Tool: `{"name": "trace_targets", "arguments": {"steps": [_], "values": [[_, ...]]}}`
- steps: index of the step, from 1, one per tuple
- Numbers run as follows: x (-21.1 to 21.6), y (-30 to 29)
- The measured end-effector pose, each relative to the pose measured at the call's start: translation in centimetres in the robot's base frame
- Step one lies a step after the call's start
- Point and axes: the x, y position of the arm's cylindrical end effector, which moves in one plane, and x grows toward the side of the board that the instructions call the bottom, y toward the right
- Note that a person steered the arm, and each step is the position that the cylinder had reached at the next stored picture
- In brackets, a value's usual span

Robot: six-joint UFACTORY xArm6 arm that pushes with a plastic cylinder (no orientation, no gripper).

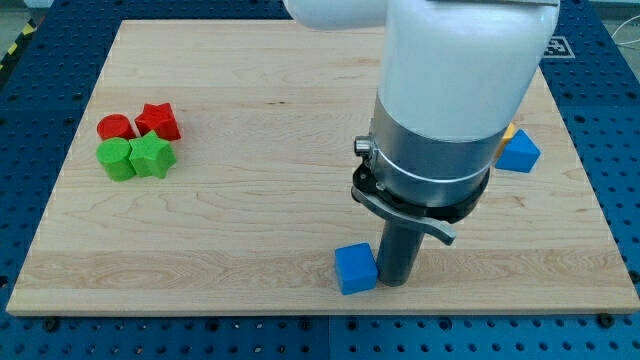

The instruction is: Move blue triangle towards bottom center

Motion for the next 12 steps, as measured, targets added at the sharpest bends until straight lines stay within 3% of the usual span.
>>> {"name": "trace_targets", "arguments": {"steps": [5, 8, 10, 12], "values": [[-8.1, 19.7], [-16.3, 20.5], [-16.1, 19.3], [-12.8, 17.6]]}}
